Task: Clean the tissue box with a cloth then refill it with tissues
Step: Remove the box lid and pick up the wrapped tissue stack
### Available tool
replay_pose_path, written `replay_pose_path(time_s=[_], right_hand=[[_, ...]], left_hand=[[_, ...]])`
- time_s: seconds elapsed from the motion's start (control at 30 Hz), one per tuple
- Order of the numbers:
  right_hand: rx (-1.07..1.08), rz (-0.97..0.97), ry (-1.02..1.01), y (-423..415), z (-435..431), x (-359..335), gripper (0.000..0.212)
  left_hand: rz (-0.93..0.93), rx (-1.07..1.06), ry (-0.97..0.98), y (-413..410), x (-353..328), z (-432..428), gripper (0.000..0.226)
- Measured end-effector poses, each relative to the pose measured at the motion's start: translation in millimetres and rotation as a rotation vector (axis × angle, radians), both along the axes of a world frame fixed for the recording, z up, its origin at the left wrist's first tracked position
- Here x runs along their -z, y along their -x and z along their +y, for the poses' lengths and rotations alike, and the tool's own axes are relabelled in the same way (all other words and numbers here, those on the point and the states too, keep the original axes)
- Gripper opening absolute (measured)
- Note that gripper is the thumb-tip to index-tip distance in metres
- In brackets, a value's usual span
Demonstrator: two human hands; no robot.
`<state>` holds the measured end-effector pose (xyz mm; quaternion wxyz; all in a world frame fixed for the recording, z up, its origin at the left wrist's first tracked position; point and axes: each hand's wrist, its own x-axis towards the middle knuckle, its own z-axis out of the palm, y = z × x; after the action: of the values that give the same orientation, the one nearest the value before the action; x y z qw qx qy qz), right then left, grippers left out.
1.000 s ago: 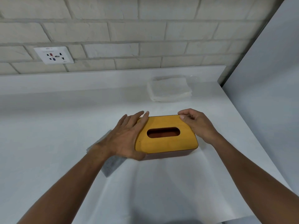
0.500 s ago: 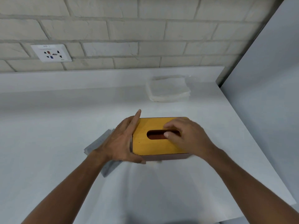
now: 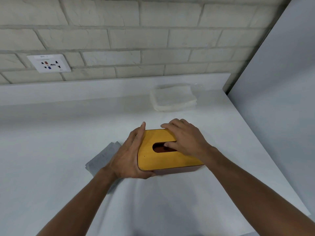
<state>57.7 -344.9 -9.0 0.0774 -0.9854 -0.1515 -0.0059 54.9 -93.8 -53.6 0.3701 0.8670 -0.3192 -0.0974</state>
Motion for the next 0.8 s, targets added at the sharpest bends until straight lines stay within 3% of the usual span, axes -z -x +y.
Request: replay_pose_path(time_s=[0.1,0.23,0.3,0.37,0.47,0.8], right_hand=[[0.024,0.024,-0.054,3,-2,-2,0.064],[0.088,0.031,-0.337,26,2,-16,0.056],[0.085,0.19,-0.433,39,9,-26,0.051],[0.062,0.365,-0.341,50,21,-34,0.063],[0.007,0.397,-0.073,53,43,-36,0.085],[0.028,0.369,-0.033,52,58,-19,0.075]], left_hand=[[-0.009,0.005,0.008,0,2,1,0.159],[0.007,-0.015,0.026,1,5,0,0.16],[0.012,-0.026,0.037,1,7,0,0.161],[0.008,-0.027,0.053,0,8,-1,0.16],[0.0,-0.029,0.073,0,10,-1,0.156],[-0.025,-0.051,0.115,1,15,-3,0.148]])
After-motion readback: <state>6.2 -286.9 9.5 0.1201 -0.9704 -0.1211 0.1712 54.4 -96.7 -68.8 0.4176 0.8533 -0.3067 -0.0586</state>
